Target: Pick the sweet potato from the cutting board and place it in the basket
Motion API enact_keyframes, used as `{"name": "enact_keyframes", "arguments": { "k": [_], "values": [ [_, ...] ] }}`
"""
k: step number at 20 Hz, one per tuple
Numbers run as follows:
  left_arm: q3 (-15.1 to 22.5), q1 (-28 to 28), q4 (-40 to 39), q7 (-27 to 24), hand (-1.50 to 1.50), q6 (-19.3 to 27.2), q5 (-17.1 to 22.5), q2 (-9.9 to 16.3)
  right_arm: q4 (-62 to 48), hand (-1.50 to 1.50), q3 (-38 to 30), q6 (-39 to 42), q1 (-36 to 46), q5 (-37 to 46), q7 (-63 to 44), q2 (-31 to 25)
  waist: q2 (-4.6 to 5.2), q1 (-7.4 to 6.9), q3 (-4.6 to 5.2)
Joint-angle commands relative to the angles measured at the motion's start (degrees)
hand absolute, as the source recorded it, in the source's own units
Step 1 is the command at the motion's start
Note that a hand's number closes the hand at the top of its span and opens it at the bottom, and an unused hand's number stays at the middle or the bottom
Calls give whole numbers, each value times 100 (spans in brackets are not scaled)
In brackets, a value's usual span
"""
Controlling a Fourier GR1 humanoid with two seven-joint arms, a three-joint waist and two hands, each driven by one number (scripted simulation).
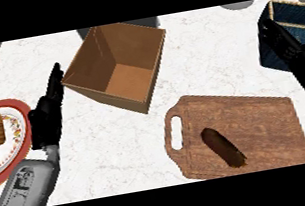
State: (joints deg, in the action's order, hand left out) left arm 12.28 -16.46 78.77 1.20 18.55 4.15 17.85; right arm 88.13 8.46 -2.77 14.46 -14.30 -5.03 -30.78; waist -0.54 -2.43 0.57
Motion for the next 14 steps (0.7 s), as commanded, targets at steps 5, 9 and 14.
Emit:
{"name": "enact_keyframes", "arguments": {
  "k": [5,9,14],
  "values": [
    [-432,515,715,-269,0,-9,534,-160,2179,150,1198,-221,-658,1561,868,-45,-68,297,-43],
    [-253,747,777,-285,0,-60,685,-448,2438,150,2848,82,-843,3111,1463,-209,-86,158,-43],
    [-388,994,902,-306,0,-108,793,-360,2059,-150,3683,-1924,-1686,5294,933,724,-84,425,-49]
  ]
}}
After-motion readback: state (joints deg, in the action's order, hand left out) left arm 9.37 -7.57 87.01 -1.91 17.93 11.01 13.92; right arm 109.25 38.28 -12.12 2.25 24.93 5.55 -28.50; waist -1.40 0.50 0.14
